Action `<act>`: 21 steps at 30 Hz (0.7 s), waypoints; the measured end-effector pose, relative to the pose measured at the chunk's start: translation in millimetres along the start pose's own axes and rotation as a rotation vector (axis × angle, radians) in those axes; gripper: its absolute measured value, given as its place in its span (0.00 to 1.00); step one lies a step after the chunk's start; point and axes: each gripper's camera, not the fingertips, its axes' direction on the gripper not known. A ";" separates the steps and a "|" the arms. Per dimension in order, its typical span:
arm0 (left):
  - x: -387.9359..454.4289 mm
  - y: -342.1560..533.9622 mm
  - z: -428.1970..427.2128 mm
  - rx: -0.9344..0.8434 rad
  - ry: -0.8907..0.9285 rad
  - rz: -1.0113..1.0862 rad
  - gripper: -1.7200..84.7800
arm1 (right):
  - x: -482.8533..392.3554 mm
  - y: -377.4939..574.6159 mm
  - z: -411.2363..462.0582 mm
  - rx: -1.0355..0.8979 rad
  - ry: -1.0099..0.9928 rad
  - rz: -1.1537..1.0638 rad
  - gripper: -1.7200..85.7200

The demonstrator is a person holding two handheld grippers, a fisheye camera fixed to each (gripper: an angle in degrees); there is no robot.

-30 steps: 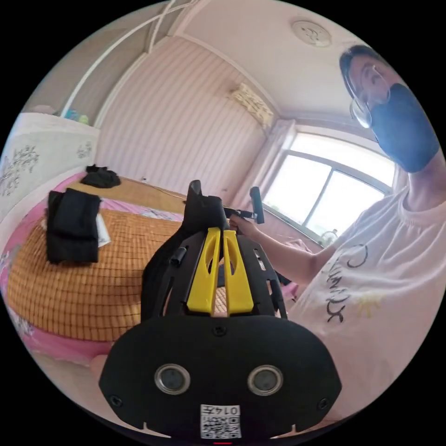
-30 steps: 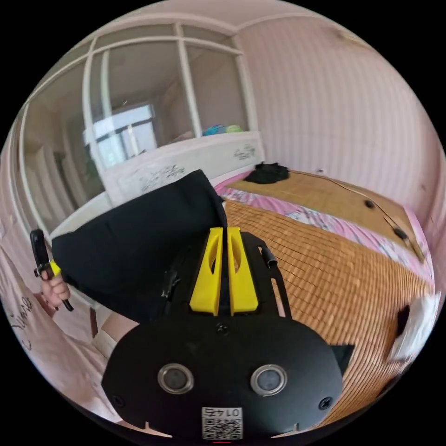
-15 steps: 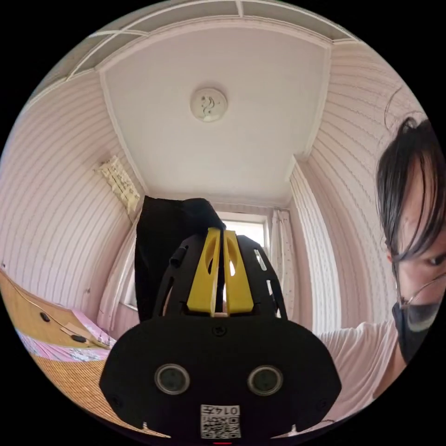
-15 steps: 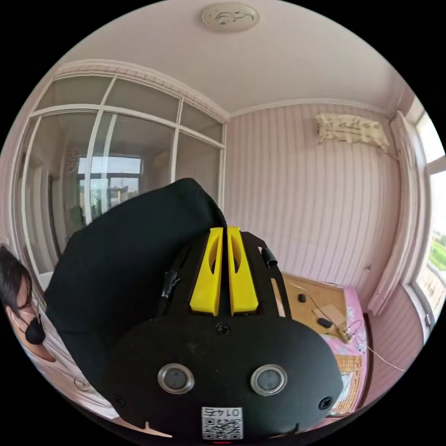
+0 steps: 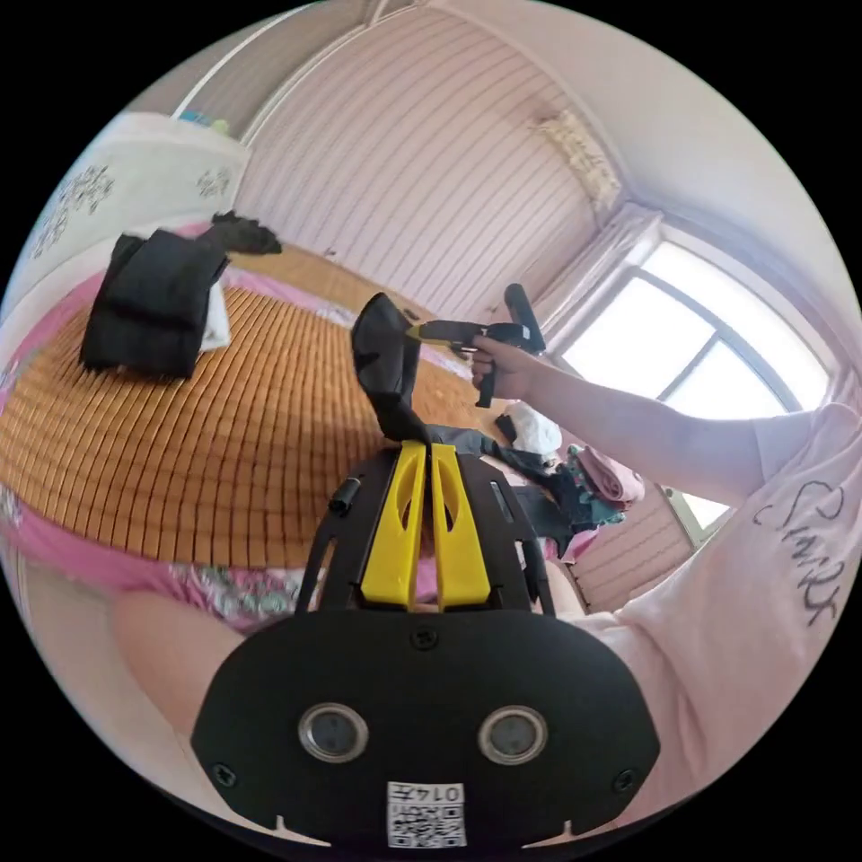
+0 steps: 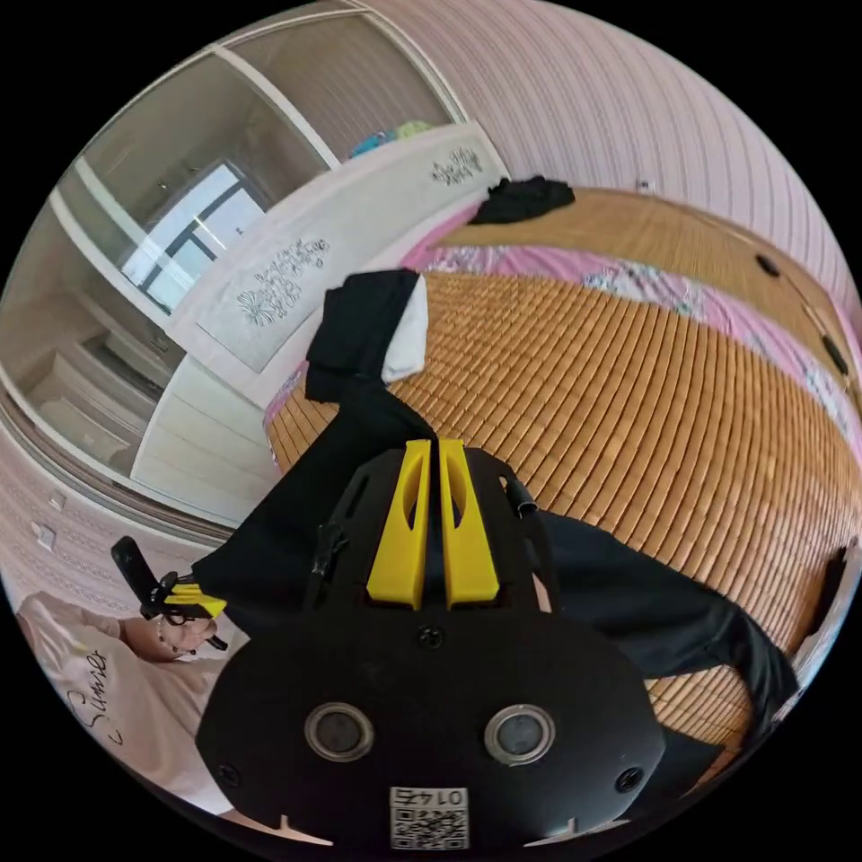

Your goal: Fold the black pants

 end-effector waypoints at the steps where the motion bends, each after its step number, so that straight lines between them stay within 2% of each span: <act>1: -6.9 6.6 1.6 -0.019 -0.024 -0.029 0.01 | -2.3 -3.1 9.1 -0.017 -0.009 -0.009 0.03; 4: -27.3 20.5 -0.9 -0.034 -0.105 -0.078 0.01 | -40.0 -31.4 22.4 -0.058 0.063 -0.188 0.03; 7: -55.1 12.6 -25.9 0.070 -0.171 -0.164 0.01 | -98.3 -70.8 36.9 -0.085 0.055 -0.391 0.03; 10: -86.2 1.0 -54.6 0.150 -0.296 -0.210 0.01 | -151.7 -101.0 55.9 -0.092 0.011 -0.478 0.04; 13: -127.9 -5.9 -75.3 0.189 -0.428 -0.304 0.01 | -174.3 -101.5 65.6 -0.051 0.008 -0.473 0.05; 15: -174.2 2.7 -82.8 0.194 -0.478 -0.464 0.02 | -167.0 -85.9 65.4 -0.018 0.052 -0.439 0.06; 18: -215.2 22.0 -81.6 0.176 -0.538 -0.591 0.04 | -124.6 -32.8 57.8 -0.047 0.068 -0.401 0.09; 21: -222.0 25.9 -74.5 0.151 -0.547 -0.598 0.05 | -55.9 50.4 37.5 -0.087 0.148 -0.281 0.09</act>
